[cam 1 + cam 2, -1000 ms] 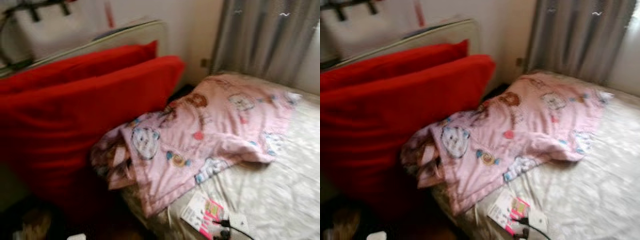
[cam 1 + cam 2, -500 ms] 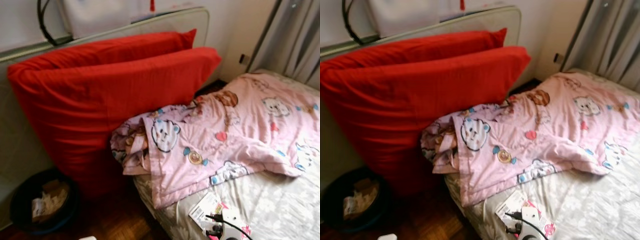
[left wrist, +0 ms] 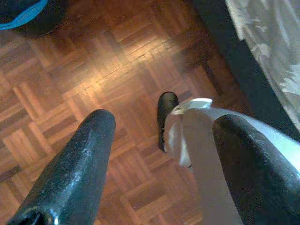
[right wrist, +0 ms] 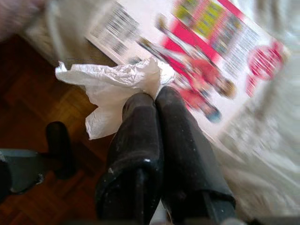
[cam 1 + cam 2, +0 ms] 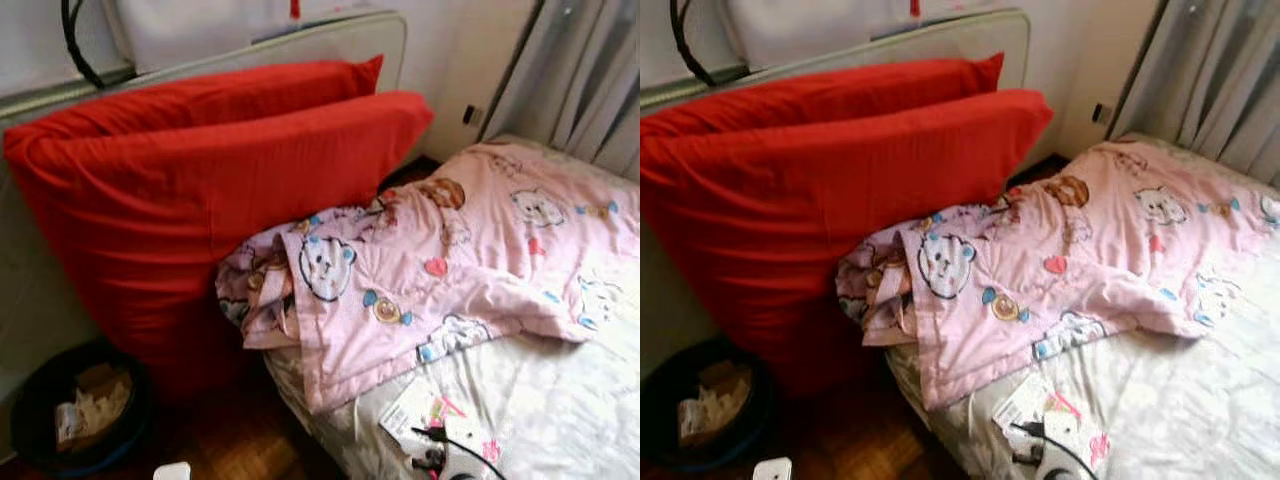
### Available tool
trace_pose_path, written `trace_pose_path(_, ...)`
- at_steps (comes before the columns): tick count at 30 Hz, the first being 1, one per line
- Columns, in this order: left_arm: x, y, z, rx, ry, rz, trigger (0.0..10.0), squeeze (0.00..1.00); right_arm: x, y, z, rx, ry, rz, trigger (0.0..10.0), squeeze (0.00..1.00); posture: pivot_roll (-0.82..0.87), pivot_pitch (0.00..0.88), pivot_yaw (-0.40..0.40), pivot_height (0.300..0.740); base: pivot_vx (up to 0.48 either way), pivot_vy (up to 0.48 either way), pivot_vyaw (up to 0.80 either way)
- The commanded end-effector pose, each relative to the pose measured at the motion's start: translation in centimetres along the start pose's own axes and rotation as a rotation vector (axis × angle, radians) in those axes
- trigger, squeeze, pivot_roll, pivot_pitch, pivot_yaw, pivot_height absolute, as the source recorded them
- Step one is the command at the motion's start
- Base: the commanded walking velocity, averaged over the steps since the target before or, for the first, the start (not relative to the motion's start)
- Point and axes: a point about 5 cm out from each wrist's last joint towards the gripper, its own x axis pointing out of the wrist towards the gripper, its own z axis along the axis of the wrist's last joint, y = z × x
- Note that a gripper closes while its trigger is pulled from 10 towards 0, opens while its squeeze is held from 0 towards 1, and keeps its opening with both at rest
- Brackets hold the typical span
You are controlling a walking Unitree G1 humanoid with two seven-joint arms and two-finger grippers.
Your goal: Clean up the room
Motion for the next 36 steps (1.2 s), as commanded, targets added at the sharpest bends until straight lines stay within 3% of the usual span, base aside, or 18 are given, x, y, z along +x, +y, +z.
trace_pose_path(1, -0.11, -0.15, -0.58, 0.0, 0.022, 0.0, 10.0, 0.0, -0.06, -0.31, -0.22, 0.008, 0.011, -0.011, 10.0, 0.0, -0.02, 0.106, -0.036, 0.74, 0.0, 0.0, 0.0)
trace_pose_path(7, -0.08, -0.26, -0.52, -0.003, 0.02, 0.0, 10.0, 0.0, -0.07, -0.56, -0.19, 0.024, 0.01, -0.03, 10.0, 0.0, -0.02, 0.107, -0.034, 0.74, 0.0, 0.0, 0.0)
trace_pose_path(36, -0.07, -0.52, -0.62, -0.005, 0.023, -0.001, 10.0, 0.0, -0.11, -1.14, -0.13, 0.055, 0.01, -0.063, 10.0, 0.0, -0.01, 0.107, -0.036, 0.74, 0.0, 0.474, 0.0)
